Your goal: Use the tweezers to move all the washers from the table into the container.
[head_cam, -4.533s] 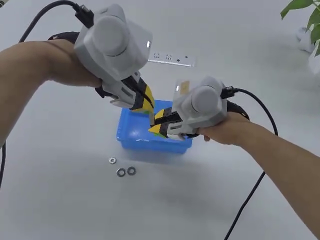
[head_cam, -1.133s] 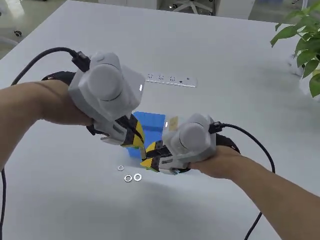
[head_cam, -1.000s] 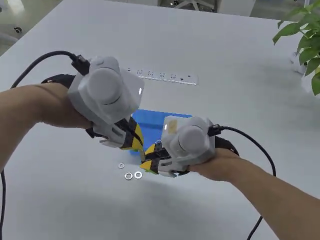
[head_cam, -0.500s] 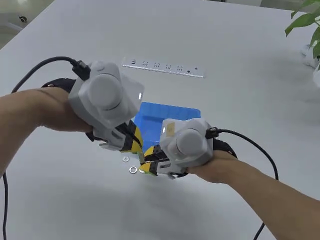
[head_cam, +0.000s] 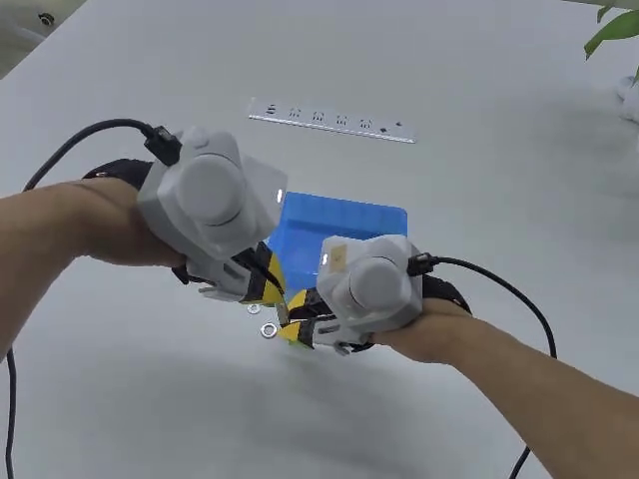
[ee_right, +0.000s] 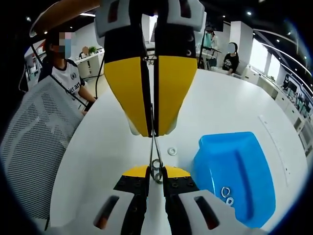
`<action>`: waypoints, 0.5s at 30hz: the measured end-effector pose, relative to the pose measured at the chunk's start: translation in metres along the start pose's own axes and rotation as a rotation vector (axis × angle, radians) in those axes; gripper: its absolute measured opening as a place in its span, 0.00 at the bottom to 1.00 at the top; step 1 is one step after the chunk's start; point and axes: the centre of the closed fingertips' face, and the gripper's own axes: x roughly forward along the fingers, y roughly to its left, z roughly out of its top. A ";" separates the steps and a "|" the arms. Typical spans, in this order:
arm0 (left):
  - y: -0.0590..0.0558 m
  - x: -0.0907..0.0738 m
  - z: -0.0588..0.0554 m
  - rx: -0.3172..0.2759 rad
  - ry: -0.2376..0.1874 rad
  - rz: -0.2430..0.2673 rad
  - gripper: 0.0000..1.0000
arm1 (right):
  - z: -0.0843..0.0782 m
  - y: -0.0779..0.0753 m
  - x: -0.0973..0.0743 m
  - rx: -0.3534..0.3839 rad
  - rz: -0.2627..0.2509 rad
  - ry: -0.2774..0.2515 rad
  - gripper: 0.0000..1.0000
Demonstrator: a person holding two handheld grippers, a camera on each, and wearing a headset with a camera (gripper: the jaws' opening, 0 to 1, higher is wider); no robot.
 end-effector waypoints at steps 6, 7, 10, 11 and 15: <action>0.000 0.000 0.001 -0.005 -0.008 -0.002 0.05 | 0.000 0.001 0.000 0.004 0.006 0.000 0.12; 0.000 0.001 0.001 -0.007 -0.010 -0.003 0.05 | 0.000 0.001 0.000 0.006 0.006 -0.001 0.12; -0.001 0.001 0.002 -0.009 -0.016 -0.006 0.05 | -0.001 0.001 0.000 0.012 0.006 -0.005 0.12; -0.001 0.001 0.003 -0.009 -0.016 -0.006 0.05 | -0.001 0.001 0.000 0.012 0.006 -0.005 0.12; -0.001 0.001 0.003 -0.010 -0.017 -0.010 0.05 | -0.001 0.002 0.000 0.011 0.008 -0.003 0.12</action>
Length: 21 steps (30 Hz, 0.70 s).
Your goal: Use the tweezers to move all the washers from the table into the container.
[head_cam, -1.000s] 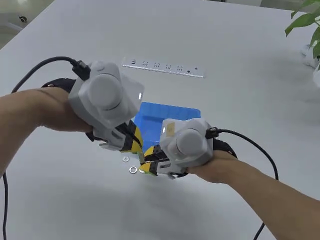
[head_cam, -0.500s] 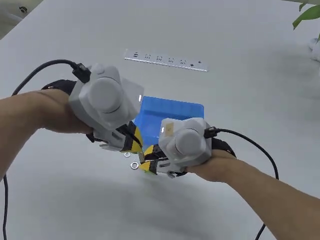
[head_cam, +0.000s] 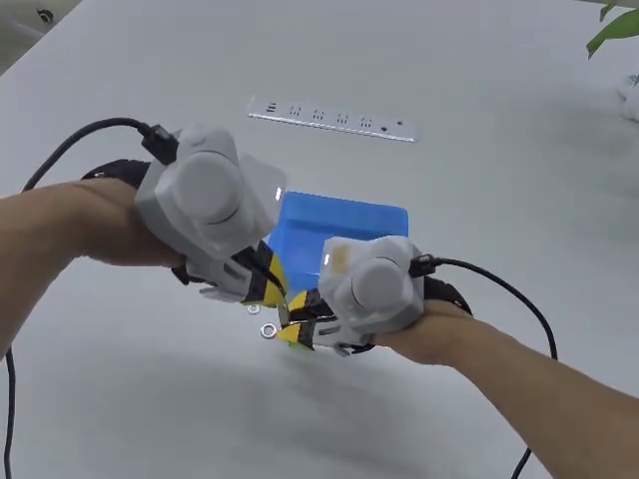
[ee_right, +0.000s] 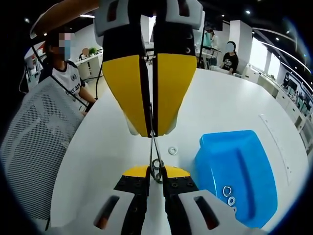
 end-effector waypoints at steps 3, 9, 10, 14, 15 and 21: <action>0.000 0.000 0.000 -0.001 -0.001 -0.001 0.05 | 0.000 0.000 0.000 0.000 0.002 0.000 0.12; 0.000 0.000 0.000 -0.006 -0.007 0.000 0.05 | -0.001 0.000 0.000 -0.003 0.005 0.002 0.11; 0.000 0.000 0.000 -0.007 -0.009 0.000 0.05 | 0.000 0.001 0.000 -0.003 0.005 0.003 0.11; 0.000 -0.001 0.000 -0.005 -0.007 0.001 0.05 | 0.000 0.000 0.001 -0.006 0.006 0.010 0.11; 0.000 -0.001 0.000 -0.005 -0.007 0.001 0.05 | 0.000 0.000 0.001 -0.006 0.007 0.012 0.11; 0.000 0.000 0.001 -0.003 -0.006 0.000 0.05 | -0.001 0.002 0.000 -0.007 0.012 0.017 0.10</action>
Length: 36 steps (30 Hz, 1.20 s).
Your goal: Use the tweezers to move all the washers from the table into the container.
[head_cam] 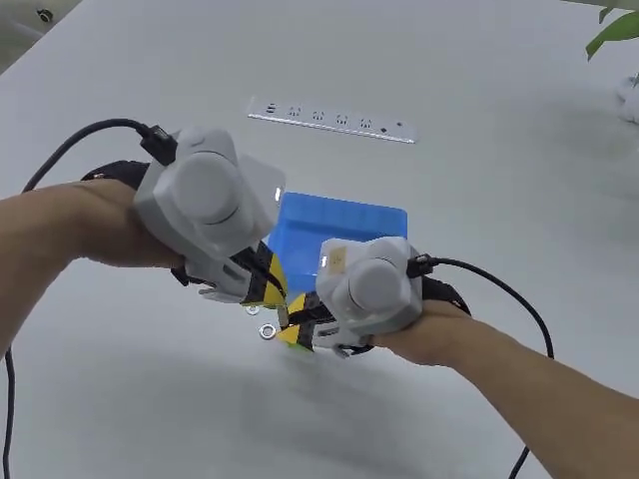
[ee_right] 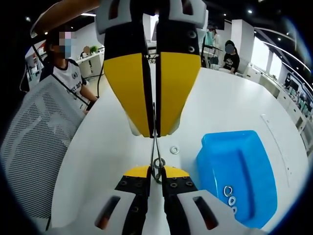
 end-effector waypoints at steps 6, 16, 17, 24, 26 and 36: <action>-0.001 -0.002 0.002 0.003 0.002 0.001 0.05 | 0.002 0.001 -0.002 -0.003 -0.001 -0.001 0.10; -0.001 -0.014 0.010 0.011 0.001 0.005 0.05 | 0.014 0.000 -0.014 -0.025 -0.010 -0.001 0.10; -0.001 -0.016 0.012 0.010 -0.001 0.004 0.05 | 0.015 0.000 -0.015 -0.028 -0.011 -0.001 0.10; 0.004 -0.029 0.024 0.022 -0.003 0.009 0.05 | 0.026 -0.004 -0.028 -0.033 -0.021 -0.013 0.10; 0.005 -0.032 0.027 0.027 -0.002 0.008 0.05 | 0.029 -0.006 -0.031 -0.035 -0.028 -0.017 0.10; 0.015 -0.047 0.042 0.056 -0.007 0.021 0.05 | 0.042 -0.017 -0.048 -0.055 -0.054 -0.022 0.10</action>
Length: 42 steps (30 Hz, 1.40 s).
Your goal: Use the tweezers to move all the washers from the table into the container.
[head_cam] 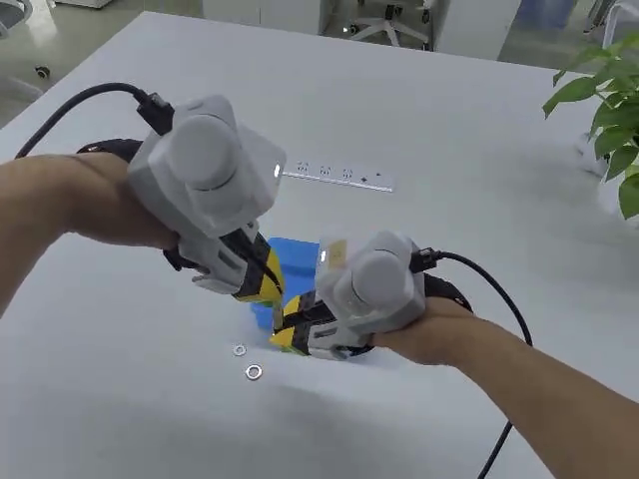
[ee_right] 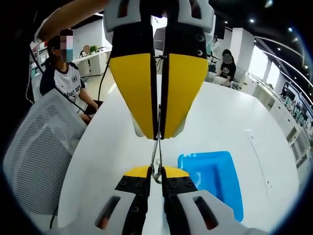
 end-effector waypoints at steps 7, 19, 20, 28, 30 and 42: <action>0.009 -0.006 0.006 0.016 -0.002 0.010 0.05 | 0.004 -0.012 -0.008 -0.010 -0.018 -0.003 0.10; 0.029 -0.007 0.014 0.045 -0.001 0.013 0.05 | 0.004 -0.032 -0.016 -0.008 -0.039 -0.009 0.10; 0.031 -0.007 0.015 0.047 -0.001 0.013 0.05 | 0.004 -0.035 -0.016 -0.006 -0.041 -0.008 0.10; 0.045 -0.003 0.016 0.057 -0.004 0.015 0.05 | 0.000 -0.049 -0.018 0.003 -0.054 -0.011 0.10; 0.047 -0.002 0.016 0.057 -0.005 0.015 0.05 | -0.001 -0.053 -0.017 0.001 -0.057 -0.007 0.10; 0.064 0.016 0.002 0.060 0.003 0.014 0.05 | -0.018 -0.067 -0.002 0.018 -0.053 0.003 0.10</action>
